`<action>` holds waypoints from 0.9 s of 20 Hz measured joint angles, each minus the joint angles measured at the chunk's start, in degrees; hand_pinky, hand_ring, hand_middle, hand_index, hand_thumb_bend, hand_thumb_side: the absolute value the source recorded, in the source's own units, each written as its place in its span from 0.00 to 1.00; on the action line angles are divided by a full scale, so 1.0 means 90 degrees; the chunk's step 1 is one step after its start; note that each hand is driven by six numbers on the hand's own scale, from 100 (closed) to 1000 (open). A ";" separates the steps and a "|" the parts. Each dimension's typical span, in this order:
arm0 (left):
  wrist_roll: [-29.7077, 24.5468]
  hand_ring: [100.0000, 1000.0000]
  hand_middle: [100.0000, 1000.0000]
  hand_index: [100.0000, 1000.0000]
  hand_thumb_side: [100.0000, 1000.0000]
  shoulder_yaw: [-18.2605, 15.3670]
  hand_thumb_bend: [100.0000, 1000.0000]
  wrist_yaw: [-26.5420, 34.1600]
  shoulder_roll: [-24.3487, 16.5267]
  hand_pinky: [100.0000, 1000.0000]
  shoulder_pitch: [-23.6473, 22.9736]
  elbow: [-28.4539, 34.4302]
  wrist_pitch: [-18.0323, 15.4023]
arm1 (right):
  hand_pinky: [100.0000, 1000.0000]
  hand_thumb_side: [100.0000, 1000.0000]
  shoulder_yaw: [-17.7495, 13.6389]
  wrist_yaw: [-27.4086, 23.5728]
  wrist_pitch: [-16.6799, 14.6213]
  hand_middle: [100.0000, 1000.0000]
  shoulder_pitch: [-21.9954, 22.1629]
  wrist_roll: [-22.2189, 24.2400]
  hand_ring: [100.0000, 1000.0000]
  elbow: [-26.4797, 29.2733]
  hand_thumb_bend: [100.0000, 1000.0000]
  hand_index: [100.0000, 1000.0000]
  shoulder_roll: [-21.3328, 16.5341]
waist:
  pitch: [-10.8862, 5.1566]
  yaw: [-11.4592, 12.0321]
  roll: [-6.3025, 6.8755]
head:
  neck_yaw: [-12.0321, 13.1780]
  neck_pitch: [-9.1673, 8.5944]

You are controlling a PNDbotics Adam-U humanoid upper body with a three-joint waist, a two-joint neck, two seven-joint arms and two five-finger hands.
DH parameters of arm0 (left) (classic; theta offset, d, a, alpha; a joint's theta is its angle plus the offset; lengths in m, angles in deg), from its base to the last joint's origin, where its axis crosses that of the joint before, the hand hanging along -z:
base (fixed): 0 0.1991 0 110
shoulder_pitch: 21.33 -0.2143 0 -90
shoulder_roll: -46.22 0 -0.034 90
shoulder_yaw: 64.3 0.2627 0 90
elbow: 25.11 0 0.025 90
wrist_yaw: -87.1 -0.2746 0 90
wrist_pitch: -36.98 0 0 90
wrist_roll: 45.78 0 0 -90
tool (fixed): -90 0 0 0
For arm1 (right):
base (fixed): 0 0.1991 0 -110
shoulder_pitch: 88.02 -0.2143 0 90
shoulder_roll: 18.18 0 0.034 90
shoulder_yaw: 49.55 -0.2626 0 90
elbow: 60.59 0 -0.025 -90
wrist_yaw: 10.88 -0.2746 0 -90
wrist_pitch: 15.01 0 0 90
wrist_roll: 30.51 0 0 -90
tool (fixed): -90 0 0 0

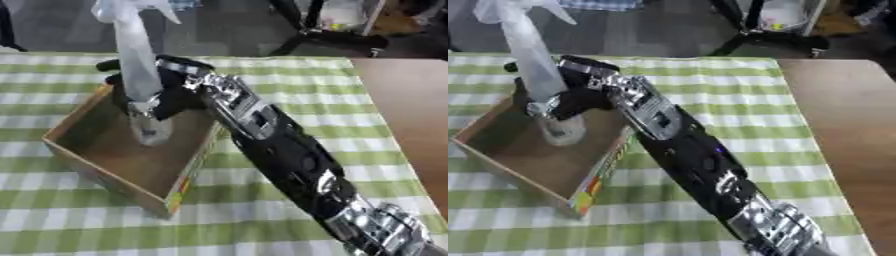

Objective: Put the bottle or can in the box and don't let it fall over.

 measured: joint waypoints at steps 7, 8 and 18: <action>0.0000 0.73 0.92 0.82 0.84 0.0000 0.01 -0.0005 0.0000 0.93 -0.0007 0.0000 0.0000 | 0.94 0.00 0.0072 0.0490 -0.0539 1.00 0.0124 0.0411 1.00 -0.0042 0.00 0.92 -0.0001 | 0.0000 -0.0027 -0.0004 | 0.0000 0.0000; 0.0000 0.73 0.92 0.82 0.84 0.0000 0.01 -0.0006 0.0000 0.93 -0.0007 0.0000 0.0000 | 0.95 0.00 0.0072 0.0560 -0.0635 1.00 0.0124 0.0520 1.00 -0.0041 0.00 0.98 -0.0003 | 0.0000 -0.0031 -0.0005 | 0.0000 0.0000; 0.0000 0.73 0.92 0.82 0.84 -0.0002 0.01 -0.0014 0.0000 0.93 -0.0056 0.0000 0.0000 | 0.99 0.53 0.0013 0.0849 -0.1350 1.00 0.0211 0.1412 1.00 -0.0041 0.00 1.00 -0.0062 | -0.0012 -0.0068 0.0004 | -0.0002 0.0011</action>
